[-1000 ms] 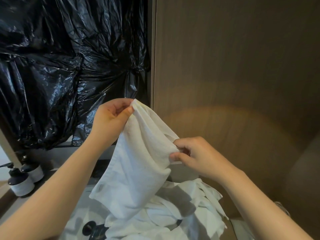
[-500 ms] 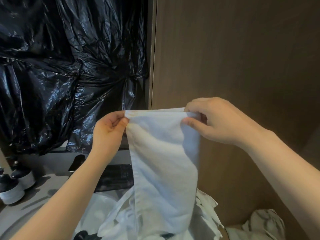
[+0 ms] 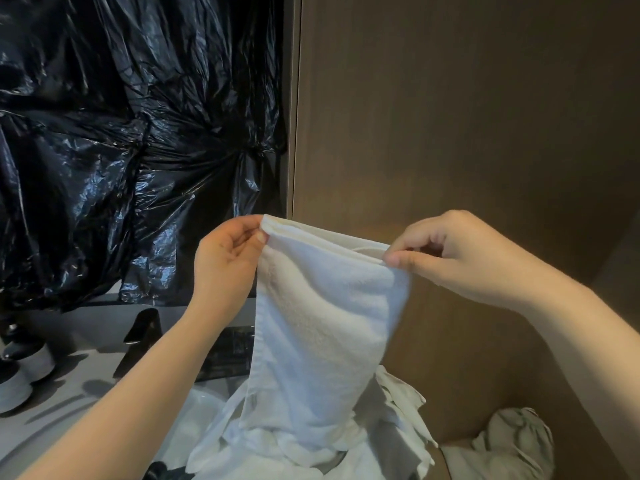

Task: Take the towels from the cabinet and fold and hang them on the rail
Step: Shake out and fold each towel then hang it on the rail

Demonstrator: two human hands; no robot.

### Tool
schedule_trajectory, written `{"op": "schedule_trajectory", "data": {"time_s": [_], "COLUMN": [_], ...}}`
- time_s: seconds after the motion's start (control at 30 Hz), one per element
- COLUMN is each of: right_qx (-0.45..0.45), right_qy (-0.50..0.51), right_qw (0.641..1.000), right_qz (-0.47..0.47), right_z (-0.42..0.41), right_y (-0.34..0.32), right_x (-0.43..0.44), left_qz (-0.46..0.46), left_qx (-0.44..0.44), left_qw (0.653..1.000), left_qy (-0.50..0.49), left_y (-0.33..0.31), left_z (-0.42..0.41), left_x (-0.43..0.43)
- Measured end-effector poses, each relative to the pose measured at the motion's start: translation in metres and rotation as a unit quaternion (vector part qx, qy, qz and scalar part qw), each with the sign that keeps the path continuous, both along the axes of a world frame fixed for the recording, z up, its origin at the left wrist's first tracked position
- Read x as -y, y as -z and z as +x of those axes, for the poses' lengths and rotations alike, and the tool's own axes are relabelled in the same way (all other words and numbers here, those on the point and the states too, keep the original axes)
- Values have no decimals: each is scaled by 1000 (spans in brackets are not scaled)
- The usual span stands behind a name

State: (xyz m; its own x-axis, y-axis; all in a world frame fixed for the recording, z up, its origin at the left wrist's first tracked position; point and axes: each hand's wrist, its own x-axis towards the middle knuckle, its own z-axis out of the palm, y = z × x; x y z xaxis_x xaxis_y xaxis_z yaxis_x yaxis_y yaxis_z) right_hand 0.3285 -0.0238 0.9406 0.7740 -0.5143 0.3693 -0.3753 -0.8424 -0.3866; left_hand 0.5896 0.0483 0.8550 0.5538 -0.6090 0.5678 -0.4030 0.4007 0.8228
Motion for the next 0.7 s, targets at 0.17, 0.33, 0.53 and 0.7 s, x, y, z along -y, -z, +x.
{"op": "schedule_trajectory", "data": {"time_s": [0.17, 0.33, 0.53, 0.7], "right_qx": [-32, 20, -79, -64], "right_qy": [30, 41, 40, 118], "right_qw": [996, 962, 956, 961], "right_qz": [-81, -268, -279, -243], "right_z": [-1, -1, -5, 0], "right_y": [-6, -13, 4, 17], "right_x": [-2, -10, -10, -7], "left_qz": [3, -1, -3, 4], "left_qx": [-5, -8, -2, 32], "left_qw": [1000, 1000, 999, 999], "left_qy": [-7, -17, -50, -42], "left_y": [1, -2, 3, 1], "left_z": [-2, -3, -6, -11], "left_x": [0, 0, -3, -6]}}
